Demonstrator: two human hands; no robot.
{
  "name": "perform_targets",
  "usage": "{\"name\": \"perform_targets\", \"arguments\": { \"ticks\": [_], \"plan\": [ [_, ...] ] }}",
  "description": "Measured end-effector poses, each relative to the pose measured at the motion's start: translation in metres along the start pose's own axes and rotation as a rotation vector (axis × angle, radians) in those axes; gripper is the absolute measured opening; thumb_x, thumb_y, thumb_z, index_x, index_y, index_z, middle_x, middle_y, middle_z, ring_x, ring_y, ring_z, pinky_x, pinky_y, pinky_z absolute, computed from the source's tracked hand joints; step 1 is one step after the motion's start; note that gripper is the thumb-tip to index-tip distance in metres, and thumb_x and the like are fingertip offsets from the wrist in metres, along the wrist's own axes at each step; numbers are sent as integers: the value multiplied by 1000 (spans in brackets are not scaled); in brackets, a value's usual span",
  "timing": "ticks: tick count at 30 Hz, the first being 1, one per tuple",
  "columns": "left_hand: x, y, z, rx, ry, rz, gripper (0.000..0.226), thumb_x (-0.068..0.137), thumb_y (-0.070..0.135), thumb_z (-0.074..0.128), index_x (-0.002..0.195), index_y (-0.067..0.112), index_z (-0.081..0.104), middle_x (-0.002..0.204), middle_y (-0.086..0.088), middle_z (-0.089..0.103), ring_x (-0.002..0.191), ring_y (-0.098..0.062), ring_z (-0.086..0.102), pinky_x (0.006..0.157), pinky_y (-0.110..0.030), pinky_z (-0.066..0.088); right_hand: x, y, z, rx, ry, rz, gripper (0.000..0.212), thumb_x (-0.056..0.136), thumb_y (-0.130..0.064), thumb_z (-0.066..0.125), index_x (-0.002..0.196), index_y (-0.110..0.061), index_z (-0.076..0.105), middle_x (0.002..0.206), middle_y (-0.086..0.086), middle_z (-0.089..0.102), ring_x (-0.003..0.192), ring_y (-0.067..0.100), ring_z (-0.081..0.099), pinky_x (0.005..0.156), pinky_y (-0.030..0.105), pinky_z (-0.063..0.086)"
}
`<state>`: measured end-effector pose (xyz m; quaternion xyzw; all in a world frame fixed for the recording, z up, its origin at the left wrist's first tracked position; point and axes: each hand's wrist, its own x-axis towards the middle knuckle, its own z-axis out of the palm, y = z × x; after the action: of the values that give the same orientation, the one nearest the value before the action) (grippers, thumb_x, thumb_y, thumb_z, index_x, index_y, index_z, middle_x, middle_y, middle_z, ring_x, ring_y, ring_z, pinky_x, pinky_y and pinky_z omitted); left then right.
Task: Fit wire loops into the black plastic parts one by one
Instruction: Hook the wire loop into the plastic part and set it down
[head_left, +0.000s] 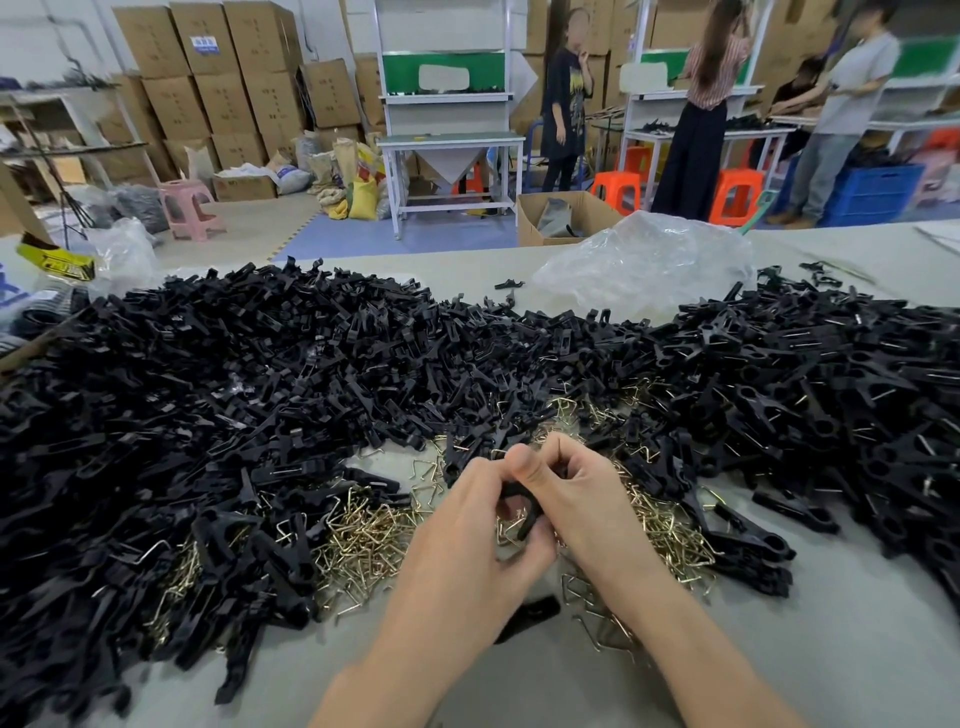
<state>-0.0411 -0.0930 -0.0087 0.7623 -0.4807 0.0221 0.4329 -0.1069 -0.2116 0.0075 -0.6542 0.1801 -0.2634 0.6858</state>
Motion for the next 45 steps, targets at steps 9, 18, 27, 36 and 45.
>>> {"name": "perform_targets", "arguments": {
  "ticks": [9, 18, 27, 36, 45],
  "plan": [
    [12, -1, -12, -444, 135, -262, 13, 93, 31, 66, 105, 32, 62, 86, 8, 75, 69, -8, 71, 60, -12, 49, 2, 6, 1, 134, -150, -41, 30, 87, -30, 65, 112, -14, 70, 94, 11, 75, 84, 21, 72, 67, 30, 61],
    [4, -37, -46, 631, -71, -184, 50, 91, 67, 37, 124, 34, 56, 119, 13, 49, 115, -12, 47, 98, -31, 38, 11, 3, -13, 147, 106, -60, 31, 86, -32, 65, 110, -14, 70, 89, 9, 72, 75, 18, 72, 64, 26, 59],
    [6, -46, -37, 727, -87, -216, 29, 98, 46, 49, 103, 23, 66, 106, 6, 54, 107, -16, 51, 77, -27, 51, 13, 7, -14, 137, 88, -66, 16, 99, -19, 60, 111, -13, 69, 75, -8, 68, 70, 14, 69, 63, 26, 60],
    [11, -28, -36, 420, 256, -132, 26, 102, 37, 43, 96, 22, 63, 76, 12, 63, 66, -15, 58, 69, -35, 47, 10, 3, -11, 167, 58, -47, 34, 86, -34, 63, 112, -13, 69, 81, 0, 68, 72, 17, 71, 64, 27, 60],
    [11, -26, -32, 530, 212, -65, 30, 99, 31, 39, 96, 16, 65, 84, 5, 63, 61, -19, 58, 49, -23, 37, 8, 4, -9, 166, -23, -2, 31, 87, -35, 65, 111, -17, 71, 101, 2, 72, 85, 25, 76, 67, 29, 61]
  ]
}}
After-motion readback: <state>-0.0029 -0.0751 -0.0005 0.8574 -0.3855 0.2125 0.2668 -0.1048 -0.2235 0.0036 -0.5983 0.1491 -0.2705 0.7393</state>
